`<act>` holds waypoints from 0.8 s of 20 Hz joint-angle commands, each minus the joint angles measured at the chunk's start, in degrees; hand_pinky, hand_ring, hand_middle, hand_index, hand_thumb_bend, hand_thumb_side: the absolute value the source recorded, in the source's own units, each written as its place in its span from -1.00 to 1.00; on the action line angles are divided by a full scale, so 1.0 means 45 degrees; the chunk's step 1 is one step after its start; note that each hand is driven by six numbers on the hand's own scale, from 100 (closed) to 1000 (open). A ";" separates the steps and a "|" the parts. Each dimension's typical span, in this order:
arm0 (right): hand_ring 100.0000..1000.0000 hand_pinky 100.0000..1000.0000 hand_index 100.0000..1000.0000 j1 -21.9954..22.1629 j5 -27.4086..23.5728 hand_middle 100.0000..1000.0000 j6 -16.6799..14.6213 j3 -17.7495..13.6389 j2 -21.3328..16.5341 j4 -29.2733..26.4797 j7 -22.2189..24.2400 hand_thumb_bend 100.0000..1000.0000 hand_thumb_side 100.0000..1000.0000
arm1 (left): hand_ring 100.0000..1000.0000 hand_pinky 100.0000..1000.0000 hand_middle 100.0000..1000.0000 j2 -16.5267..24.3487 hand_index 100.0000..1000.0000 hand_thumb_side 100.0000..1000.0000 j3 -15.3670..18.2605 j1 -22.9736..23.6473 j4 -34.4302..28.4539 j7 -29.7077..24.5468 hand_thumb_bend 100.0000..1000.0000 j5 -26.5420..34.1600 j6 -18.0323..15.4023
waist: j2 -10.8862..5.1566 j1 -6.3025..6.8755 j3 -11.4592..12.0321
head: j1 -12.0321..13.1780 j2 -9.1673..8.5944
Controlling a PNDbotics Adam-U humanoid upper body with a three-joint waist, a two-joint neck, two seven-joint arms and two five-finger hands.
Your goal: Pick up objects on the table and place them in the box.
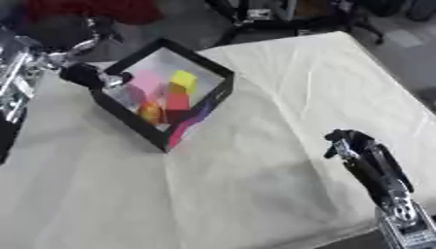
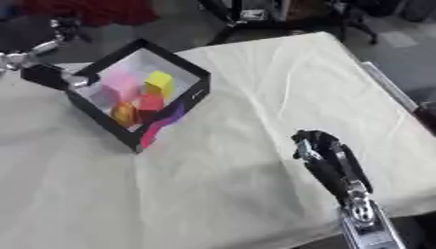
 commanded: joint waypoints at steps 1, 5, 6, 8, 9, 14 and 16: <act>-0.08 0.36 0.18 -0.0123 -0.0002 -0.29 -0.0032 -0.0201 -0.0245 -0.0169 -0.0142 -1.00 0.20 | 0.14 0.37 0.22 0.0165 0.54 0.50 0.1631 0.1748 -0.2794 0.1483 -0.84 0.3765 0.1157 | -0.0362 0.0059 0.0089 | 0.0141 -0.0024; -0.08 0.36 0.18 -0.0211 -0.0077 -0.29 -0.0114 -0.0344 -0.0245 -0.0361 -0.0288 -1.00 0.13 | 0.07 0.33 0.14 -0.1730 0.47 0.54 0.3036 0.4721 -0.4573 0.3057 -0.93 0.6405 0.1840 | -0.0374 0.0031 0.0267 | 0.0351 -0.0024; -0.08 0.36 0.18 -0.0212 -0.0107 -0.29 -0.0145 -0.0371 -0.0220 -0.0452 -0.0316 -1.00 0.10 | 0.06 0.33 0.13 -0.2365 0.46 0.56 0.3261 0.5225 -0.4756 0.3349 -0.94 0.6664 0.1941 | -0.0390 0.0018 0.0338 | 0.0431 -0.0024; -0.08 0.36 0.18 -0.0219 -0.0154 -0.28 -0.0228 -0.0421 -0.0163 -0.0700 -0.0345 -1.00 0.03 | 0.04 0.32 0.11 -0.3509 0.44 0.60 0.3527 0.5932 -0.4947 0.3783 -0.98 0.7030 0.2071 | -0.0415 -0.0006 0.0446 | 0.0617 -0.0024; -0.08 0.36 0.18 -0.0224 -0.0178 -0.28 -0.0274 -0.0450 -0.0141 -0.0844 -0.0357 -1.00 0.01 | 0.04 0.32 0.10 -0.3899 0.44 0.60 0.3572 0.6136 -0.4959 0.3907 -0.98 0.7143 0.2107 | -0.0417 -0.0012 0.0485 | 0.0683 -0.0024; -0.07 0.36 0.19 -0.0259 -0.0265 -0.27 -0.0327 -0.0502 -0.0149 -0.1308 -0.0369 -1.00 -0.05 | 0.01 0.30 0.07 -0.4521 0.41 0.64 0.3256 0.6614 -0.4461 0.3929 -1.00 0.7493 0.2277 | -0.0408 -0.0033 0.0473 | 0.0993 -0.0024; -0.07 0.36 0.19 -0.0221 -0.0305 -0.27 -0.0330 -0.0482 -0.0162 -0.1425 -0.0340 -1.00 -0.04 | 0.01 0.30 0.07 -0.4575 0.41 0.65 0.3046 0.6738 -0.4231 0.3756 -1.00 0.7601 0.2291 | -0.0395 -0.0040 0.0458 | 0.1094 -0.0024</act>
